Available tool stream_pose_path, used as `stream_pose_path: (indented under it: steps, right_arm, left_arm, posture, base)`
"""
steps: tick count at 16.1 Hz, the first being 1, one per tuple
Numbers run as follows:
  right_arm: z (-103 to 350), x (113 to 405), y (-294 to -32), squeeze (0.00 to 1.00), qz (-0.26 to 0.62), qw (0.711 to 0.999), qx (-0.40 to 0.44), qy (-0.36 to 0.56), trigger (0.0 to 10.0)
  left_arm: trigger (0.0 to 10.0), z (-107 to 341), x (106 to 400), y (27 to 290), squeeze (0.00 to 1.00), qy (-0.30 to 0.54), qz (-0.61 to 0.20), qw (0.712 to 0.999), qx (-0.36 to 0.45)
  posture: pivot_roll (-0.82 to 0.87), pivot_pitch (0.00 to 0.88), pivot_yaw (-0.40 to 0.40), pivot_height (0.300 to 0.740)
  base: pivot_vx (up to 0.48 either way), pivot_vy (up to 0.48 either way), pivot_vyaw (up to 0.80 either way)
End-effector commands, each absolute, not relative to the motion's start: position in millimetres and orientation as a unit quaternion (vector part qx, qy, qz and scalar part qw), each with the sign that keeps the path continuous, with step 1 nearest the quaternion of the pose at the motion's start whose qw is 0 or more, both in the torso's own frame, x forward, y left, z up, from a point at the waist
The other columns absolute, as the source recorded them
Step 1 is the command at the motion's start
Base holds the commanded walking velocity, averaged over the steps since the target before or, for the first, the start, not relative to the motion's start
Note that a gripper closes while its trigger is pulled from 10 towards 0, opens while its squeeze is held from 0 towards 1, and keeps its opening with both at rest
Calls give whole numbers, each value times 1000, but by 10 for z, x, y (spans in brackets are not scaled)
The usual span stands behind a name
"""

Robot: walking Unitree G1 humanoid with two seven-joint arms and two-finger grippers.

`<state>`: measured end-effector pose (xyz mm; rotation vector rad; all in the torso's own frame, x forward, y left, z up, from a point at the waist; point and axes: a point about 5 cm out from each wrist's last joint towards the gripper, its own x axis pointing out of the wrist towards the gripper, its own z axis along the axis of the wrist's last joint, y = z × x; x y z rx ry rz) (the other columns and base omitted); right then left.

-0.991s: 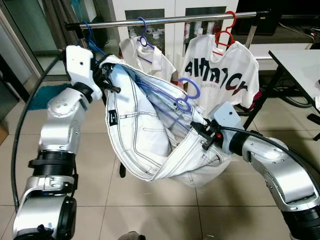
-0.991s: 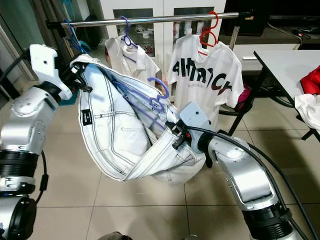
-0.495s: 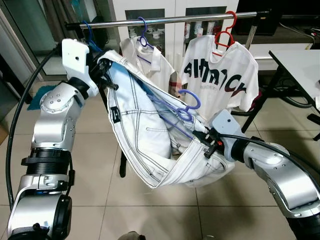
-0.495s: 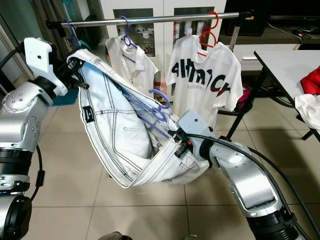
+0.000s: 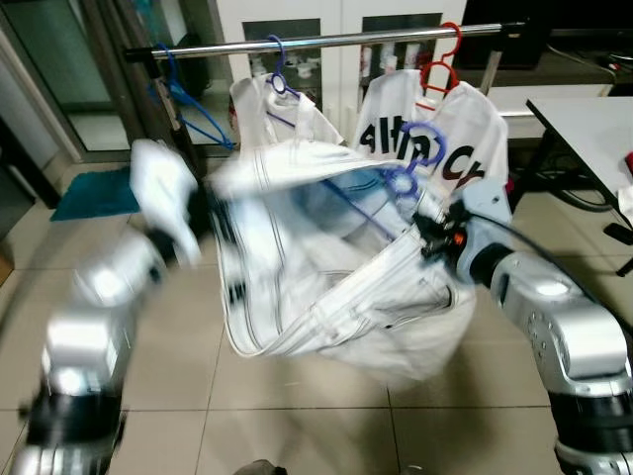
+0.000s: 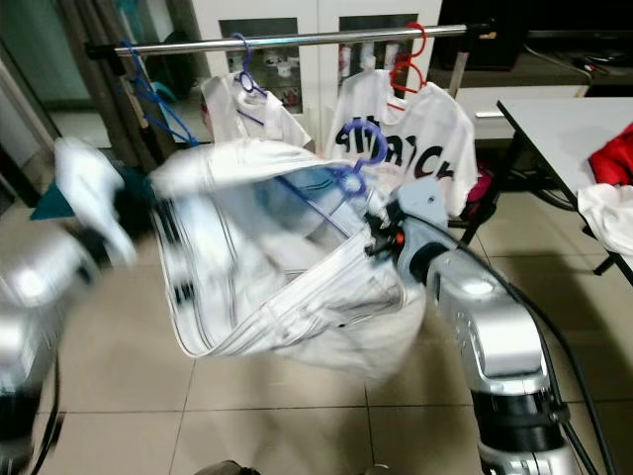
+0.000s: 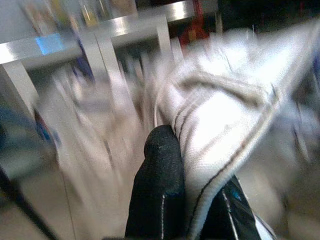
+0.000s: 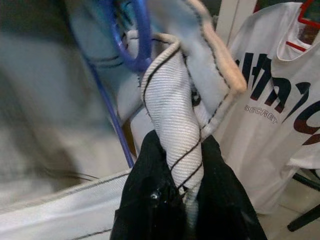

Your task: Hang hanger

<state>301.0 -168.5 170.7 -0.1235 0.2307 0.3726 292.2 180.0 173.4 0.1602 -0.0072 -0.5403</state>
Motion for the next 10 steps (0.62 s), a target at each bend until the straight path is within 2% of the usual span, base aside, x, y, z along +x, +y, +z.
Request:
stream_pose_path:
  steps: [1, 2, 4, 6, 7, 8, 9, 10]
  right_arm:
    - [1891, 3076, -1753, 0, 155, 985, -32, 71, 0]
    - [1945, 3072, -1665, 0, 181, 982, -16, 55, 0]
    - [2032, 3026, -1549, 0, 221, 975, 6, 32, 0]
    - [2073, 2976, -1515, 0, 236, 971, 13, 25, 0]
    - [2093, 2939, -1511, 0, 242, 970, 17, 21, 0]
    - [2113, 2889, -1499, 0, 249, 968, 24, 15, 0]
    - [2116, 2861, -1489, 0, 255, 967, 28, 14, 0]
    - [2109, 2842, -1491, 0, 253, 967, 29, 14, 0]
  left_arm:
    - [0, 1485, 2893, 1844, 0, 42, -235, 964, 114]
    - [0, 1242, 2910, 1839, 0, 71, -206, 969, 119]
    - [0, 1027, 3005, 1793, 0, 95, -166, 976, 100]
    - [0, 953, 3087, 1716, 0, 104, -168, 977, 77]
    - [7216, 894, 3113, 1648, 0, 119, -182, 975, 46]
    - [10000, 822, 3123, 1553, 157, 122, -214, 969, 30]
    - [10000, 809, 3132, 1535, 1000, 115, -211, 970, 21]
    - [10000, 800, 3137, 1521, 1000, 114, -210, 971, 4]
  posture:
    - [-126, 0, 76, 740]
    - [-129, 0, 72, 740]
    - [-145, 0, 78, 740]
    - [-151, 0, 80, 740]
    - [-161, 0, 84, 740]
    - [-166, 0, 87, 740]
    - [-173, 0, 93, 740]
    - [-175, 0, 95, 740]
  base:
    - [0, 0, 0]
    - [0, 0, 0]
    - [0, 0, 0]
    - [0, 0, 0]
    - [0, 0, 0]
    - [0, 0, 0]
    - [0, 0, 0]
    - [0, 0, 0]
